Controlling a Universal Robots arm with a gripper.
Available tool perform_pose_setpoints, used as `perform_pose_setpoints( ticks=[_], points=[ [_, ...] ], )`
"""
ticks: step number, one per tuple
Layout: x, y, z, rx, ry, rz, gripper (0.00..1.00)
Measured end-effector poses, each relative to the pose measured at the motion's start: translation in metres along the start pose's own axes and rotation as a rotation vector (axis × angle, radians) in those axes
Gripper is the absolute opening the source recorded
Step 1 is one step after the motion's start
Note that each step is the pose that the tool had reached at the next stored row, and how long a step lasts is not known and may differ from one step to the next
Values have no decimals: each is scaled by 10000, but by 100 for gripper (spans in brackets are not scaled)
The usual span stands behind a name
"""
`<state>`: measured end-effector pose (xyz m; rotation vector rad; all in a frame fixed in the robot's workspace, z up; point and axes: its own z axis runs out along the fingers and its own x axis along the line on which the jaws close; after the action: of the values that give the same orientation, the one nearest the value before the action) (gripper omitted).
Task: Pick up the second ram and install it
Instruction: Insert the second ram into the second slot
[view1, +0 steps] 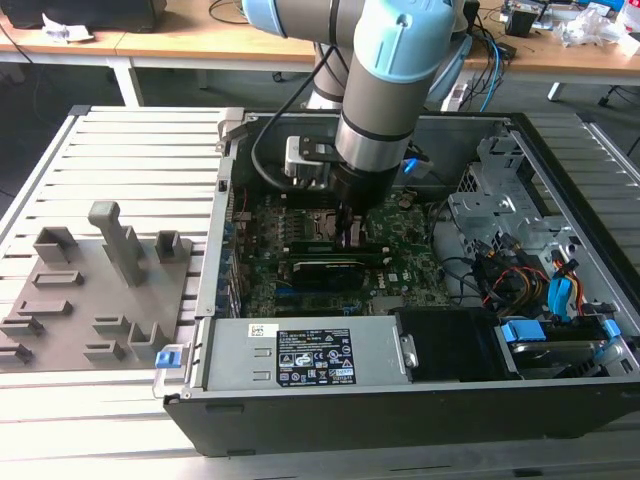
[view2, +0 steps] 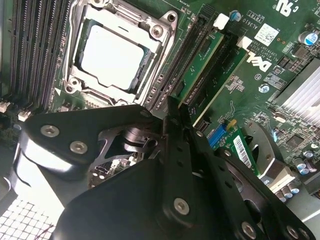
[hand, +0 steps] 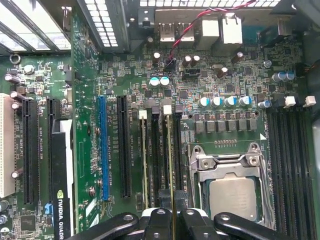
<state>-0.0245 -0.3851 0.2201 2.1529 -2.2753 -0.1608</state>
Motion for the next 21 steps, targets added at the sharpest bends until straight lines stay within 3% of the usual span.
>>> perform_pose_setpoints(
  ticks=[3,6,9,10,13,21],
  points=[
    [0,0,-5,-1,3,0,21],
    [-7,7,-97,1,0,0,21],
    [-50,27,-332,1,2,-1,20],
    [-60,34,-429,0,3,-2,13],
    [-68,44,-543,2,1,0,11],
    [-69,45,-553,1,4,0,11]
  ],
)
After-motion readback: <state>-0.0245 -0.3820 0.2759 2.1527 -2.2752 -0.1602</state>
